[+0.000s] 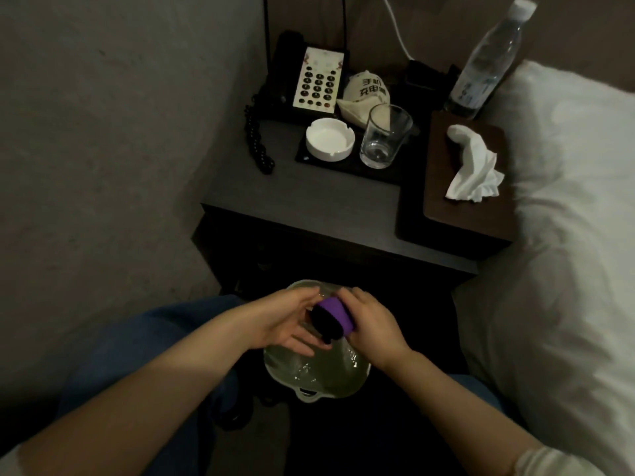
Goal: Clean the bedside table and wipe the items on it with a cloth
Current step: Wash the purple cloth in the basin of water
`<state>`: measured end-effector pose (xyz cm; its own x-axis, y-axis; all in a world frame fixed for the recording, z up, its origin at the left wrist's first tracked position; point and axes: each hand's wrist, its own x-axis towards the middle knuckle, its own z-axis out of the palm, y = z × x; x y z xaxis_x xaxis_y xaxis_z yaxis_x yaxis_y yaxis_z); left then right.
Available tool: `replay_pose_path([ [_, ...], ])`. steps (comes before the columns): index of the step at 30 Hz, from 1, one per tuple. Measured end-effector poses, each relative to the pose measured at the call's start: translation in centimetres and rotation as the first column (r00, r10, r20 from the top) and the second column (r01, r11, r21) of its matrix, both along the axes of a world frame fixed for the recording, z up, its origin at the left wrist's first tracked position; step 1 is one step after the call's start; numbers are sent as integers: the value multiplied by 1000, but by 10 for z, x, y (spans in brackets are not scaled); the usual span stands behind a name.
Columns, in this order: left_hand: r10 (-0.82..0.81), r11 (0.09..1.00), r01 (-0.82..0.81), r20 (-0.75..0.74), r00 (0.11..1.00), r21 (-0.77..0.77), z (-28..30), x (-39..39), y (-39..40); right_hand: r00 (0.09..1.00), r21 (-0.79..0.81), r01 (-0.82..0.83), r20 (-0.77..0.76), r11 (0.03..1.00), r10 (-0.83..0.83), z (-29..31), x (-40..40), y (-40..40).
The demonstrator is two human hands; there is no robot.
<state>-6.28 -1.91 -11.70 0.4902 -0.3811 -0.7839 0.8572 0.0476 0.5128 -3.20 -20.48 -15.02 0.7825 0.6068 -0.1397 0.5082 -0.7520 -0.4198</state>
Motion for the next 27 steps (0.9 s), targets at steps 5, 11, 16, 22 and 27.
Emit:
replay_pose_path([
  [5, 122, 976, -142, -124, 985, -165, -1, -14, 1, 962, -7, -173, 212, 985, 171, 18, 0, -2],
  [11, 12, 915, -28, -43, 999, -402, 10, -23, -4, 888, -82, -338, 303, 937, 347, 45, 10, -6],
  [16, 18, 952, -28, -36, 999, -305, 9, -27, -8, 748, -327, -457, 363, 827, 556, 59, 20, 1],
  [22, -260, 957, 236, 144, 955, 168, 5, -16, -18, 806, -545, -380, 202, 747, 557, 56, 19, 10],
  [27, -881, 366, 242, 250, 403, 899, -7, -12, -20, 958, -535, -283, -112, 796, 266, 40, 14, 17],
])
